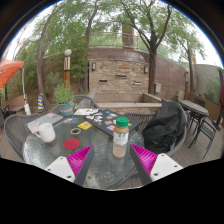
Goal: Pour water
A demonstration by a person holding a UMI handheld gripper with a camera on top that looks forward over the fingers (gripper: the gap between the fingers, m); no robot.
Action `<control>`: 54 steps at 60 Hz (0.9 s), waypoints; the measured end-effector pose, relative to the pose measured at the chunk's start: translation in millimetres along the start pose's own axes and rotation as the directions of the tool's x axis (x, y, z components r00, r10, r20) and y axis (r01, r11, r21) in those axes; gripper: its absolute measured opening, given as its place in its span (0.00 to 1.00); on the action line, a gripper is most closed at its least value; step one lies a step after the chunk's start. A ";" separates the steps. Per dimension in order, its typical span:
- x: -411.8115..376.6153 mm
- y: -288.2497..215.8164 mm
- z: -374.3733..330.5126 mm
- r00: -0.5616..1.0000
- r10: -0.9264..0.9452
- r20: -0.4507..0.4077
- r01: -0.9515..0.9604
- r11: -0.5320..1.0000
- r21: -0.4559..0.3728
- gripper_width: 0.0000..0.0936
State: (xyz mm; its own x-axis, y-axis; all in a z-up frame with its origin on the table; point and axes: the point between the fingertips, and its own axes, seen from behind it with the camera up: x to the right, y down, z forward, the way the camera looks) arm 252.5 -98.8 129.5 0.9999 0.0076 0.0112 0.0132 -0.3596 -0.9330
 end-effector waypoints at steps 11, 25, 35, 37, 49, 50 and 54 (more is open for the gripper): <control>23.6 10.5 98.8 1.000 0.004 0.028 -0.005 0.999 0.042 0.87; 43.1 1.6 170.4 0.996 0.085 0.001 -0.085 0.989 0.118 0.48; 43.0 -6.2 180.7 0.999 0.051 -0.016 -0.047 0.980 0.193 0.46; 41.5 -6.9 181.4 0.997 0.075 -0.003 -0.073 0.978 0.196 0.46; 41.7 -6.1 182.4 0.998 0.065 -0.013 -0.062 0.985 0.159 0.32; 40.3 -6.7 181.9 0.998 0.064 -0.015 -0.061 0.986 0.153 0.32; 28.6 -9.1 176.5 0.999 0.043 -0.011 -0.042 0.990 0.136 0.32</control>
State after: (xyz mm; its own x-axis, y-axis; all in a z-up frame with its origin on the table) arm 280.5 69.4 74.8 0.9995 -0.0186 -0.0253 -0.0289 -0.2289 -0.9730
